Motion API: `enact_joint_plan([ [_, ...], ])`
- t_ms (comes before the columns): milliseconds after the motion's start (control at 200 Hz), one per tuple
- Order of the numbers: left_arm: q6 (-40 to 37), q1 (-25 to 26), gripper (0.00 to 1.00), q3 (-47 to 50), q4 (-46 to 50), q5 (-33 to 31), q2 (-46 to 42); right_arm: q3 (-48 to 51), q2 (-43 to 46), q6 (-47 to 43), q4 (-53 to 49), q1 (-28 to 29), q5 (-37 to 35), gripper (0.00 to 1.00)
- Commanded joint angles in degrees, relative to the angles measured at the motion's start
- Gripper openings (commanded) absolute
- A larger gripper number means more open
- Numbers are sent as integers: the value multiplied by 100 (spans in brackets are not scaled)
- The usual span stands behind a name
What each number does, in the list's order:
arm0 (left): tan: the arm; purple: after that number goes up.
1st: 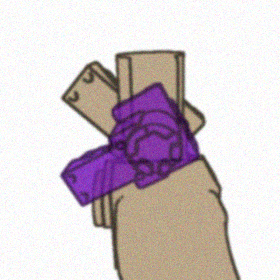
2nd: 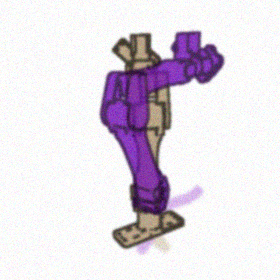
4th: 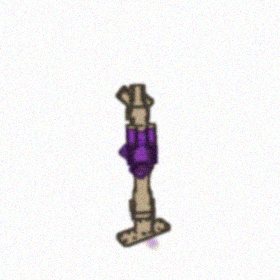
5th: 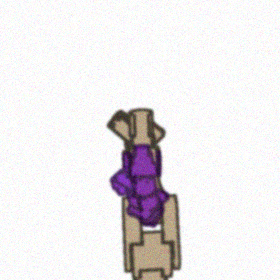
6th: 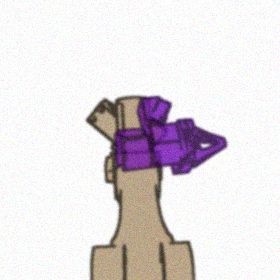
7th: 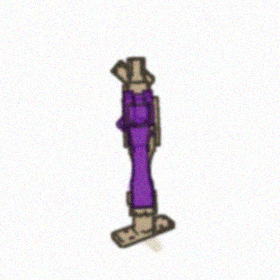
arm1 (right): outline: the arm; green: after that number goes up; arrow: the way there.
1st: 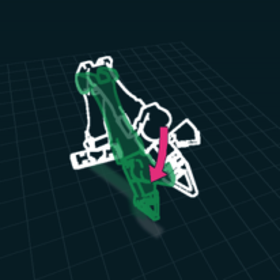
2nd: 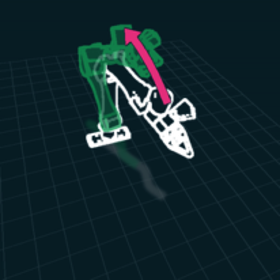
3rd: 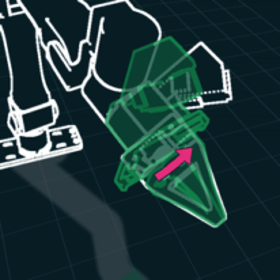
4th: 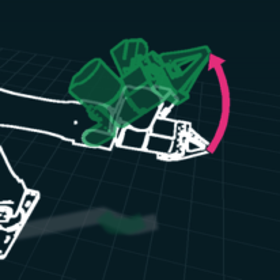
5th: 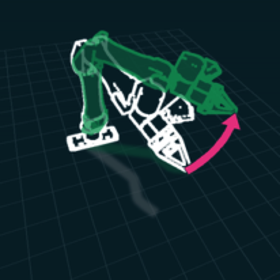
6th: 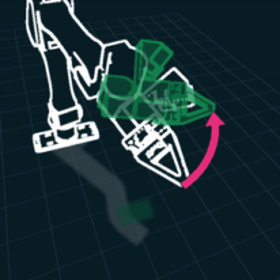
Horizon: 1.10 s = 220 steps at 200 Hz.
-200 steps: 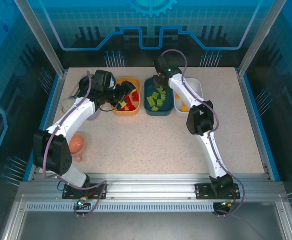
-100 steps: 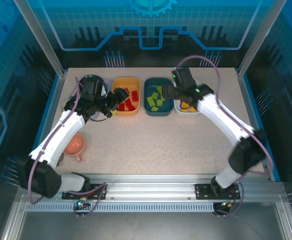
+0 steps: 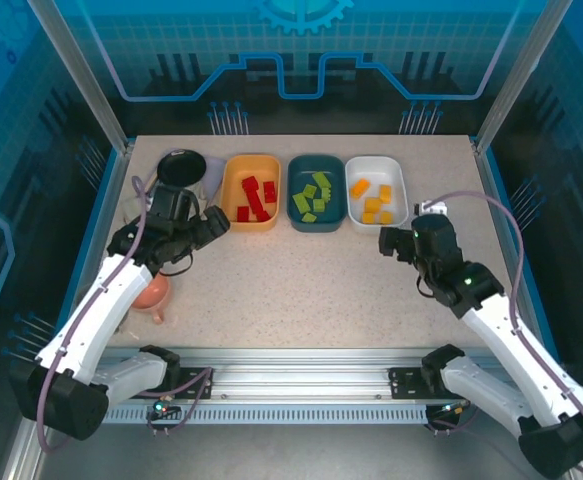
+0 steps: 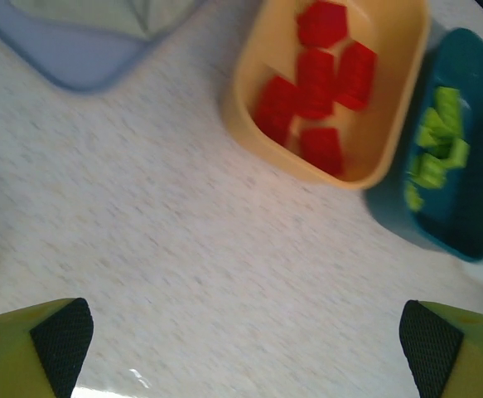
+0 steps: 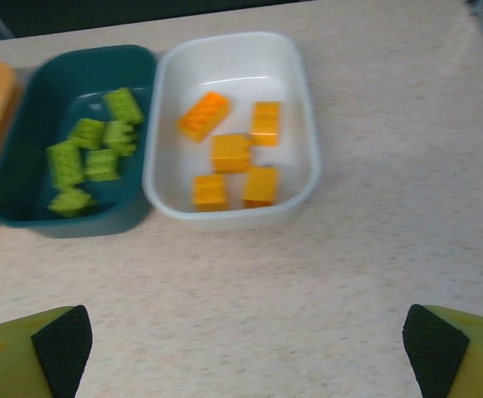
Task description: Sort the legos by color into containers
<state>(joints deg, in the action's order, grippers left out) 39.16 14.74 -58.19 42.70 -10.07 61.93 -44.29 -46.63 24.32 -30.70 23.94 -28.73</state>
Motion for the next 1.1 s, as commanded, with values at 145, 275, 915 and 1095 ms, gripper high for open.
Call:
enact_joint_plan([
  [145,-2775,-135,99,1894,-2251,-934,-392,2126,728,-1466,2509,-244,-655,100],
  [275,-2886,-457,99,2476,-3137,-973,-354,2658,507,-1867,3147,-436,-420,100],
  [915,-3619,-1605,99,2500,-6825,666,2241,2355,-2438,-2611,6405,-2118,1938,100],
  [1095,-3711,-1659,99,2769,-7524,946,2373,2184,-3182,-2369,7200,-2123,2436,100],
])
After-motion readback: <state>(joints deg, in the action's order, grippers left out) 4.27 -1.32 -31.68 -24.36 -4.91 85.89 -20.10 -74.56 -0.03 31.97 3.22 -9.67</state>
